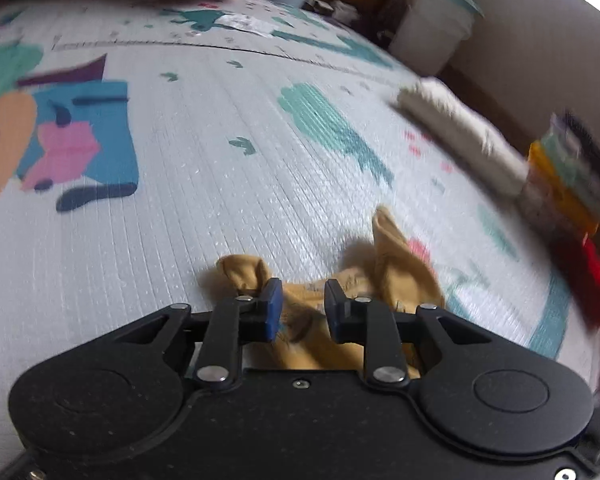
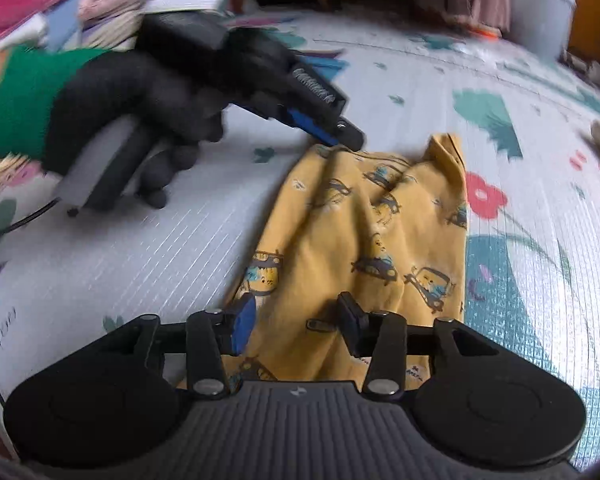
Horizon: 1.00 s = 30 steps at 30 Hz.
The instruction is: Fold clothes
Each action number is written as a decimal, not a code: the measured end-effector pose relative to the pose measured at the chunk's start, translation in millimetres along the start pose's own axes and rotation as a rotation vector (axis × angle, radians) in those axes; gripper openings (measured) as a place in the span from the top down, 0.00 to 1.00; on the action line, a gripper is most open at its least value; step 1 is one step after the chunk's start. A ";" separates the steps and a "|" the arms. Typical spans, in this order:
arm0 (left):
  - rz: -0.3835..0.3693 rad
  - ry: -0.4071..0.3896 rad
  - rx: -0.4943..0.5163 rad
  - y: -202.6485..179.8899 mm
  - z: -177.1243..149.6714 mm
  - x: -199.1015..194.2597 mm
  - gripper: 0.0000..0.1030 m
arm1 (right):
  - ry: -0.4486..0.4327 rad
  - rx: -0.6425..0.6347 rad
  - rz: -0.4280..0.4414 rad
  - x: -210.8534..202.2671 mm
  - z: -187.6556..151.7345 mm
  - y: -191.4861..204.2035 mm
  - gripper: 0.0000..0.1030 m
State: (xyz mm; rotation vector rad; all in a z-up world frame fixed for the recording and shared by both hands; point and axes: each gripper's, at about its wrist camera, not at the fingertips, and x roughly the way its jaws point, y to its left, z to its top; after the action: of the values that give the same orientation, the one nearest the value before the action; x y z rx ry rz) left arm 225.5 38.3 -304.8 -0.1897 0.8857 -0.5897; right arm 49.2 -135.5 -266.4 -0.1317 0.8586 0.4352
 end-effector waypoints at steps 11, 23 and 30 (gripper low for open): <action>-0.049 -0.060 0.009 -20.9 10.4 -14.3 0.94 | -0.035 0.013 -0.034 -18.2 -0.5 3.2 0.54; 0.000 0.057 0.348 -107.4 24.1 53.2 0.94 | -0.018 0.025 -0.039 -16.3 -22.0 12.2 0.37; 0.034 0.097 0.213 -90.6 33.1 61.2 0.91 | -0.029 0.021 -0.027 -15.5 -24.2 13.5 0.33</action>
State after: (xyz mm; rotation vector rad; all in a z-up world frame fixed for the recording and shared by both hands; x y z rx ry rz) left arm 244.3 -73.4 -289.7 0.0466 0.9112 -0.6606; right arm 17.6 -135.1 -269.7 -0.1171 0.8321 0.4014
